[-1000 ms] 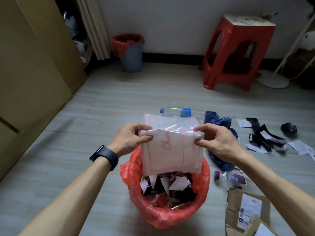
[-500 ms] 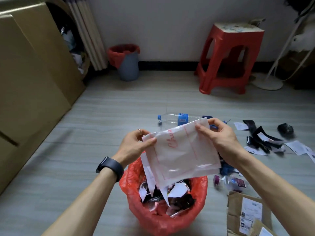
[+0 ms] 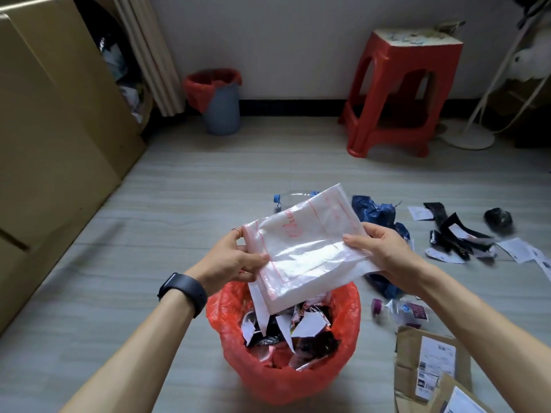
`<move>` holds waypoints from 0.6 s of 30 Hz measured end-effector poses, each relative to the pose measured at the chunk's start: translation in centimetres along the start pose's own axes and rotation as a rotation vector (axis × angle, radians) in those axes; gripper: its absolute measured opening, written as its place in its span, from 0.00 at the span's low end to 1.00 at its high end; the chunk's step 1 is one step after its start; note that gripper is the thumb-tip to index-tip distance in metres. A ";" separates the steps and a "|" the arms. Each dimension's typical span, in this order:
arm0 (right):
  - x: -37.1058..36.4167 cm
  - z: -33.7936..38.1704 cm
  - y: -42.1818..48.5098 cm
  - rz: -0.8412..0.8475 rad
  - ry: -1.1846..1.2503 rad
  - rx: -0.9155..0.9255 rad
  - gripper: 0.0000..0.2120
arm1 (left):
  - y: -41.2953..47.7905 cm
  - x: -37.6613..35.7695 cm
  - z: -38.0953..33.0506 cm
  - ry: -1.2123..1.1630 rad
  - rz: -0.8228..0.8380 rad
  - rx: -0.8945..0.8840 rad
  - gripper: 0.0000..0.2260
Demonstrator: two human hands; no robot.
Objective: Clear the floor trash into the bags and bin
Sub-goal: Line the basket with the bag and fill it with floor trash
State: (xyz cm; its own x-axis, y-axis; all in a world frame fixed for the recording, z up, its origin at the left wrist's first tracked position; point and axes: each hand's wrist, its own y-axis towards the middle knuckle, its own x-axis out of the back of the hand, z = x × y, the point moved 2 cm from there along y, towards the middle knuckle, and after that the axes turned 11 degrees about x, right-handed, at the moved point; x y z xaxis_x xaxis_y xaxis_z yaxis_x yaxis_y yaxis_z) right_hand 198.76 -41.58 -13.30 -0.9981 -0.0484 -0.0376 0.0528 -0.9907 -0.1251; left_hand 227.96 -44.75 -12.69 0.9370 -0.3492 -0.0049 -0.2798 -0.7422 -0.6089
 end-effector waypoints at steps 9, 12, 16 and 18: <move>0.5 -0.5 0.3 0.035 0.103 -0.104 0.14 | 0.3 1.5 -0.3 -0.065 0.085 0.020 0.16; 0.1 -1.1 0.8 -0.076 0.153 -0.138 0.12 | 0.4 1.2 -0.5 -0.196 0.094 0.001 0.12; -0.1 -1.7 -0.2 -0.034 0.011 -0.124 0.18 | 0.1 1.3 -0.2 -0.048 0.137 0.100 0.15; 0.1 -1.7 -1.1 0.090 -0.242 -0.111 0.20 | -0.1 1.5 0.6 0.129 0.153 0.155 0.21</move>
State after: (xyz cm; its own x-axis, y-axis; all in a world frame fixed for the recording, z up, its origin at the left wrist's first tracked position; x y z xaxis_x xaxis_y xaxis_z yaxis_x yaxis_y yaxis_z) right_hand 198.65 -40.23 -14.85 -0.9670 -0.1778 0.1823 0.1315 -0.9617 -0.2404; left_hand 229.55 -44.87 -13.12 0.8491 -0.5282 -0.0115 -0.3718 -0.5819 -0.7233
